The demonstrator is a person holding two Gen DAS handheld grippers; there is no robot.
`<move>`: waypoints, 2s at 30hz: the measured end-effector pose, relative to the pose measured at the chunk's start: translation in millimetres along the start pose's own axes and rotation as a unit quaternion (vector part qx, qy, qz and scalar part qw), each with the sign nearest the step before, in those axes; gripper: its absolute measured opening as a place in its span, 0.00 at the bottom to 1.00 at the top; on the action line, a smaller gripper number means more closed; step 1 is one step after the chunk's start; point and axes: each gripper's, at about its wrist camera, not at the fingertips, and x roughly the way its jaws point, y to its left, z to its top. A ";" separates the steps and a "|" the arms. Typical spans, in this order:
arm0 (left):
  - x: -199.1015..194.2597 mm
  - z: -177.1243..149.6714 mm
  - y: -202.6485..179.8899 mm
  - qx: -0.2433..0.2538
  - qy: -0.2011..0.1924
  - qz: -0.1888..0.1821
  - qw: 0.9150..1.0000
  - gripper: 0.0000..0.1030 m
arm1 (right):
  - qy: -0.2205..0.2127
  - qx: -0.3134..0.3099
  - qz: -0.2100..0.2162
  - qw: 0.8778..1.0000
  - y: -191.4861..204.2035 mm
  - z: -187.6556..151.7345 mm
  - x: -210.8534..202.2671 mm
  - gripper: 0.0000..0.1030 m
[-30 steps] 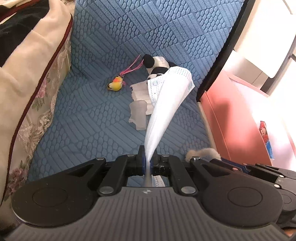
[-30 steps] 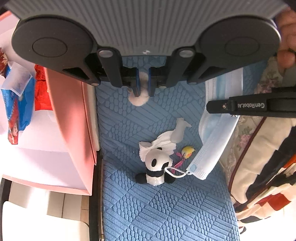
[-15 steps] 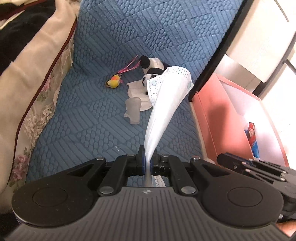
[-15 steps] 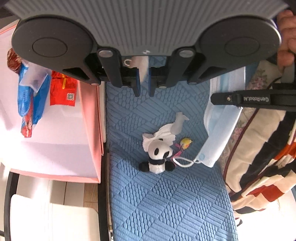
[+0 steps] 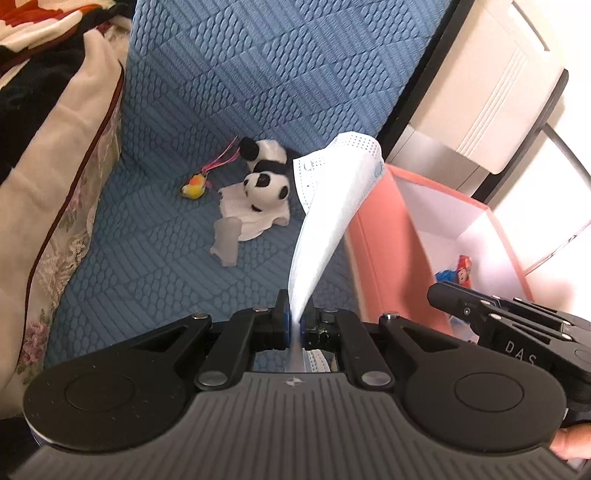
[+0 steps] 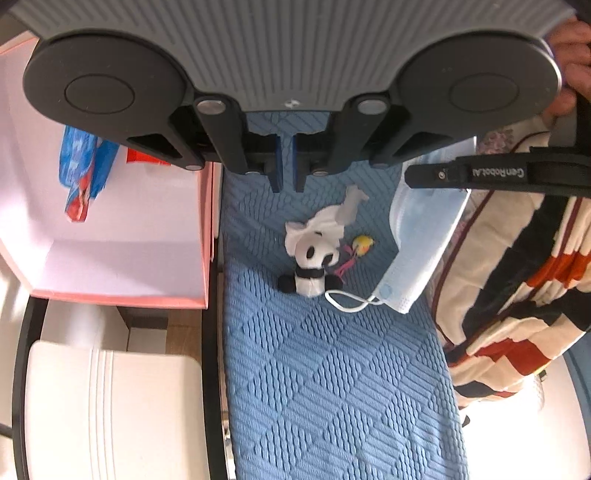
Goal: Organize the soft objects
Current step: 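Carry the face mask and rope loop over the pink box with both tools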
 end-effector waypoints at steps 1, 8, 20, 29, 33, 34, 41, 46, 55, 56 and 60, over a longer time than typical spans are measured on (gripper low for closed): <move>-2.0 0.8 -1.8 0.000 -0.001 -0.001 1.000 0.06 | -0.003 -0.002 0.000 1.000 -1.0 2.1 -2.7 0.08; -19.8 7.4 -12.4 -0.009 -0.019 -0.008 1.000 0.06 | -0.018 0.002 0.007 1.000 -13.5 15.3 -20.4 0.08; -17.2 -1.6 -17.7 -0.007 -0.014 0.005 1.000 0.06 | 0.011 0.013 0.020 1.000 -19.8 -6.0 -15.8 0.08; -0.4 -23.4 9.7 -0.010 0.011 0.019 1.000 0.06 | 0.065 0.029 0.015 0.997 4.6 -40.0 9.5 0.14; 3.1 -31.2 23.9 -0.013 0.016 0.023 1.000 0.06 | 0.079 0.040 -0.002 0.996 10.7 -52.9 25.8 0.30; 4.4 -33.3 26.2 -0.013 0.018 0.026 0.999 0.06 | 0.081 0.041 -0.008 0.996 11.6 -55.0 30.3 0.31; 16.3 -42.8 39.9 -0.021 0.028 0.029 0.999 0.06 | 0.095 0.046 -0.056 0.993 13.7 -70.1 64.5 0.33; 19.9 -44.5 44.0 -0.023 0.030 0.031 0.999 0.06 | 0.104 0.032 -0.093 0.990 17.5 -76.8 85.2 0.36; 23.2 -46.9 51.3 -0.034 0.028 0.043 0.998 0.06 | 0.108 0.023 -0.088 0.990 13.8 -81.6 96.5 0.28; 23.3 -47.0 51.2 -0.035 0.028 0.044 0.998 0.06 | 0.111 0.020 -0.082 0.990 14.9 -80.5 96.9 0.26; 22.6 -46.6 48.6 -0.036 0.026 0.046 0.998 0.06 | 0.113 0.018 -0.059 0.992 15.9 -75.4 91.7 0.16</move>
